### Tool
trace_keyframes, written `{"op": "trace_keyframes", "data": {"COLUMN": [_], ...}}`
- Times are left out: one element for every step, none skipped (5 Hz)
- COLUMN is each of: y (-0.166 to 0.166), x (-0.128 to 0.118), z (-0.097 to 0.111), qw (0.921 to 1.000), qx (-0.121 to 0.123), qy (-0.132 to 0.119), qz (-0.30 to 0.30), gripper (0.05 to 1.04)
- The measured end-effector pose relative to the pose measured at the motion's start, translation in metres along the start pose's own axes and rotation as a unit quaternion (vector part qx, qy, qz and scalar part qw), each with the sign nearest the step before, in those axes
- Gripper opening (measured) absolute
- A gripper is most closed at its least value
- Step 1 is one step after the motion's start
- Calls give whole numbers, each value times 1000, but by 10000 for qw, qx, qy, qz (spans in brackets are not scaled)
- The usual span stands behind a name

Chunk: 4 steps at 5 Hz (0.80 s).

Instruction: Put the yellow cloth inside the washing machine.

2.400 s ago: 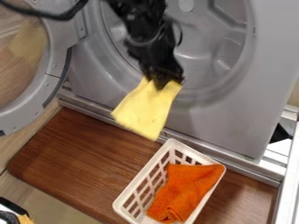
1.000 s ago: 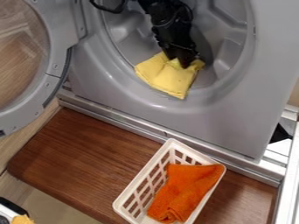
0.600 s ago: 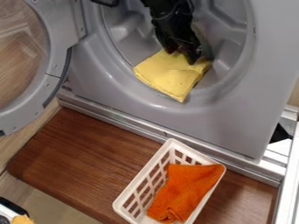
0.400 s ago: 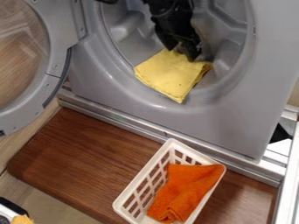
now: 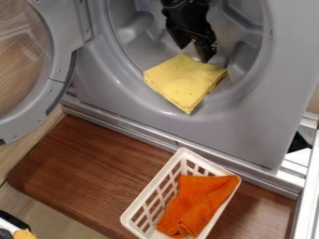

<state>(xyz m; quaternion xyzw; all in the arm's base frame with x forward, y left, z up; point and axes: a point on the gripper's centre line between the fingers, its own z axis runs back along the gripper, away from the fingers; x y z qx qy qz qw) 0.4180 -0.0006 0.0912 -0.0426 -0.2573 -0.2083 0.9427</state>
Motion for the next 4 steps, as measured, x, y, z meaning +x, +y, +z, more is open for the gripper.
{"op": "trace_keyframes", "data": {"y": [-12, -33, -54, -72], "x": [-5, -26, -55, -83], "z": [15, 27, 32, 41], "qw": [9999, 9995, 9982, 9965], "qx": [136, 229, 166, 143], "qy": [-33, 92, 451, 691], "qz": [-77, -215, -359, -459], "gripper": [1000, 1000, 1000, 1000]}}
